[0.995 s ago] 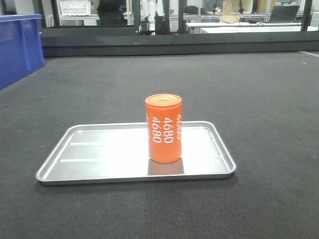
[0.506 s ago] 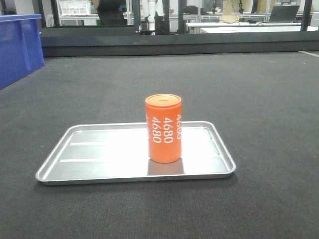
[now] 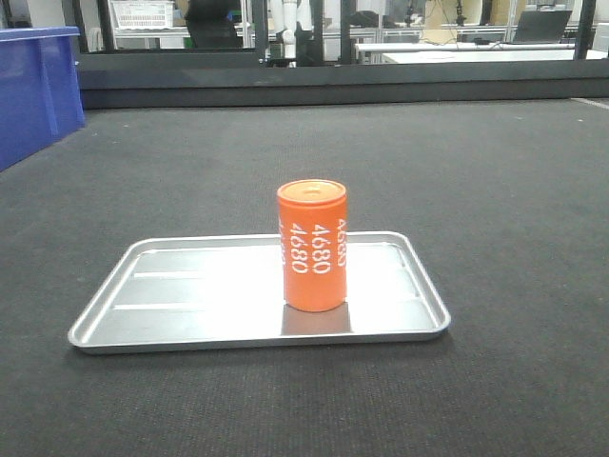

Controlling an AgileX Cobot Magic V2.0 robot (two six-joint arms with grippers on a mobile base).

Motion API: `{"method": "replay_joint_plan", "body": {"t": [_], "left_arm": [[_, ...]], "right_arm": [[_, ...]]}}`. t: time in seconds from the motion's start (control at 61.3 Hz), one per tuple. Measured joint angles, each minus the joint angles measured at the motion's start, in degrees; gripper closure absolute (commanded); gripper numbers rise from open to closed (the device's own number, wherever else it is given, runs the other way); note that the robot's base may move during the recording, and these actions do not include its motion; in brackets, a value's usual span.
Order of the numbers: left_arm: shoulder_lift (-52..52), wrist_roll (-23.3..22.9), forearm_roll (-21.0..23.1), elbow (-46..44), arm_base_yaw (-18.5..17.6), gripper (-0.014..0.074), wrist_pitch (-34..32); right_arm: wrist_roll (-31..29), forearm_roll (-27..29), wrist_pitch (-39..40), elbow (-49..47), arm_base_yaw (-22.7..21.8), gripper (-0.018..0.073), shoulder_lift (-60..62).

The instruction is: Grab orange capacitor from left shelf to right conveyor

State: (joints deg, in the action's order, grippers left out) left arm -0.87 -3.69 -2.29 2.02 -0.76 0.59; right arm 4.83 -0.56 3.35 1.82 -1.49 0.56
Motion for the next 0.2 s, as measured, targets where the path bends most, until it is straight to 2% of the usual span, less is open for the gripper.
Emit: {"method": "replay_joint_plan", "body": {"t": [0.196], "left_arm": [[0.0, 0.0, 0.0, 0.0, 0.0, 0.0722, 0.0]], "right_arm": [[0.0, 0.0, 0.0, 0.0, 0.0, 0.051, 0.0]]}}
